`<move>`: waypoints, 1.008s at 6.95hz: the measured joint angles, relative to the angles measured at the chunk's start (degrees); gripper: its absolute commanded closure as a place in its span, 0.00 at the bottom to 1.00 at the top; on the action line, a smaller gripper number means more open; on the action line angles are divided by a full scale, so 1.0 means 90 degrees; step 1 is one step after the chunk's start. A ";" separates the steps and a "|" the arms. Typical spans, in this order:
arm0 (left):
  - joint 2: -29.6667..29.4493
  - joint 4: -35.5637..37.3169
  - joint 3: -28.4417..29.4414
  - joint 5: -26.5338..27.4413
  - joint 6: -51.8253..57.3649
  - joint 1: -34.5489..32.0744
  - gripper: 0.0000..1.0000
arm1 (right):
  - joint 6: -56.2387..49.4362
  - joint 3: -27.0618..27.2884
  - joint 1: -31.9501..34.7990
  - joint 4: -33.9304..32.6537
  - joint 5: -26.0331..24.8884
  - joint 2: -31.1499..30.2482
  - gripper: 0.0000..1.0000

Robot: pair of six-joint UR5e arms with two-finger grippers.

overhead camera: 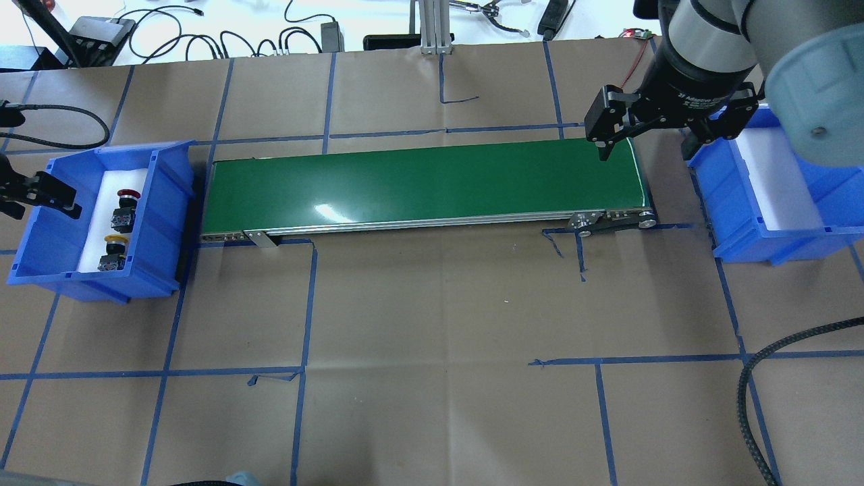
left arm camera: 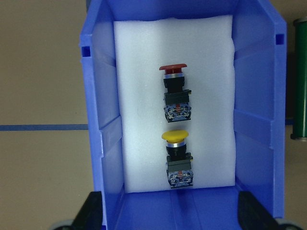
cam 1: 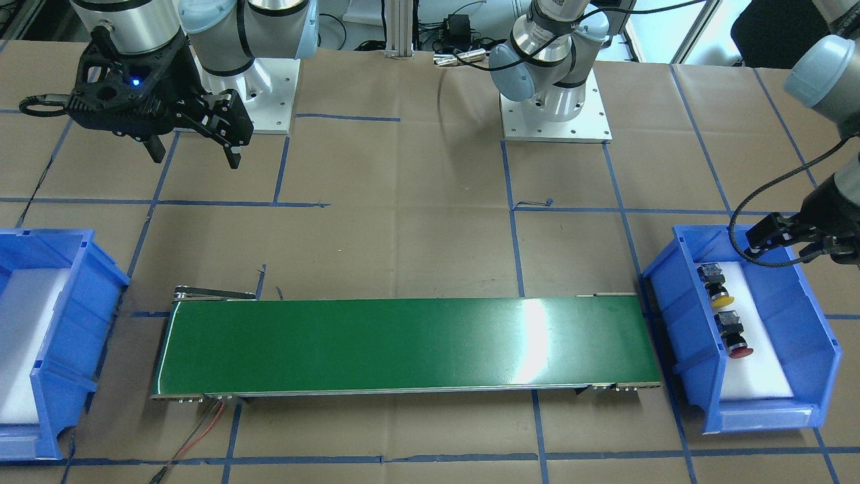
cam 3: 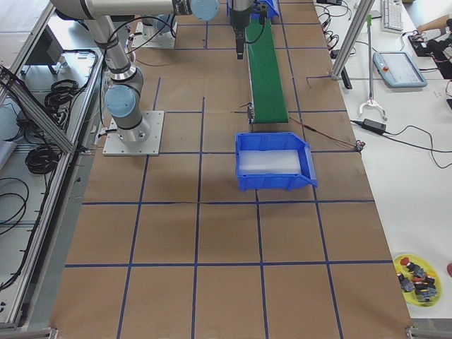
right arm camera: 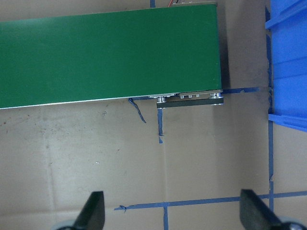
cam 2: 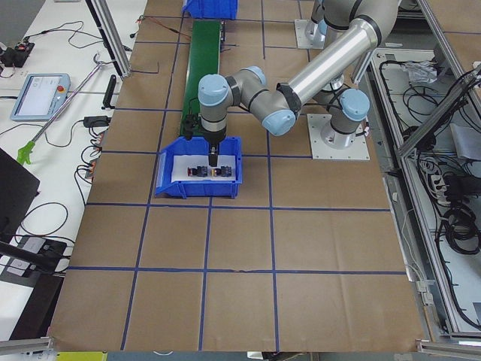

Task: Transport two buttons from left to right
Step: 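Lower the left gripper and grasp the yellow-capped button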

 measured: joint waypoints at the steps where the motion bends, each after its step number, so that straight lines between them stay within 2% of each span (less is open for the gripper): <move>1: 0.0044 0.0286 -0.0319 -0.0023 -0.0001 0.0001 0.01 | 0.0018 -0.0002 0.0000 0.0000 -0.0004 0.0005 0.00; 3: 0.0010 0.0894 -0.0805 -0.0047 0.0018 0.0019 0.01 | 0.0058 0.0003 0.0000 -0.0020 -0.0007 0.0068 0.00; 7: -0.0461 0.1552 -0.1059 -0.0038 0.0021 0.0026 0.01 | 0.0074 0.0002 -0.0012 -0.0047 0.0002 0.0283 0.00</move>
